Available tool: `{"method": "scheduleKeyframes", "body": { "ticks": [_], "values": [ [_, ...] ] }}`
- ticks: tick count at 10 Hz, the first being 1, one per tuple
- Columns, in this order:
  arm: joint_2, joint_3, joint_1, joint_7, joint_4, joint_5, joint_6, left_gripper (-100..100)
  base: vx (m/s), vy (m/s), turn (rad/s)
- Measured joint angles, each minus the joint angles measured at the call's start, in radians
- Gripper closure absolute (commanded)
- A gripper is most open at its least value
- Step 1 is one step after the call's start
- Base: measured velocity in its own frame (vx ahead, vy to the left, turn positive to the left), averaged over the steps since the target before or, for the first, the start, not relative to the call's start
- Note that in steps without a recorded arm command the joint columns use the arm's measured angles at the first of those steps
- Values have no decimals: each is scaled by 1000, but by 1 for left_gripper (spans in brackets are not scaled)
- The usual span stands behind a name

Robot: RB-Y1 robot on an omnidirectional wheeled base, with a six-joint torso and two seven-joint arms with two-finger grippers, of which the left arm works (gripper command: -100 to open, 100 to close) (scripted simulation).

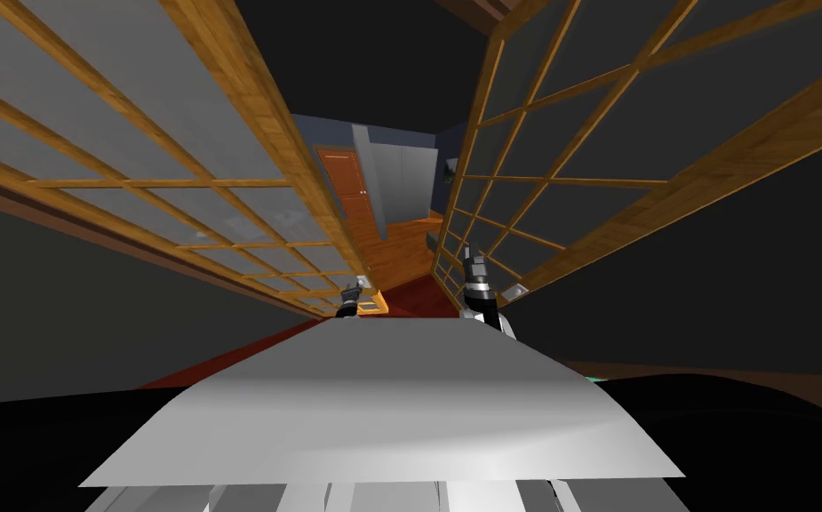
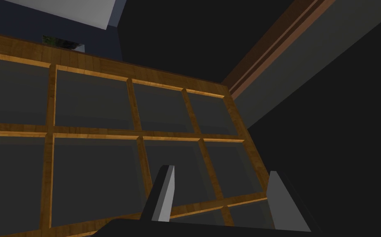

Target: Pull the door open

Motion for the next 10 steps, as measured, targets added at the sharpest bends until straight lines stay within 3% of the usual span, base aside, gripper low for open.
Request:
{"method": "scheduleKeyframes", "body": {
  "ticks": [2,3,5,8,9,10],
  "values": [
    [2,-21,19,16,-5,-8,-23,-100,-100,36,-74],
    [-2,-33,14,21,6,-13,-36,-100,-87,38,-93],
    [-4,-51,38,21,-27,-19,-48,-100,-84,46,-89],
    [4,-85,34,58,-4,-35,-97,-100,-124,52,-74],
    [6,-91,47,58,-24,-36,-101,-100,-98,30,-17],
    [6,-102,42,70,-6,-42,-114,-100,-43,27,46]
  ]
}}
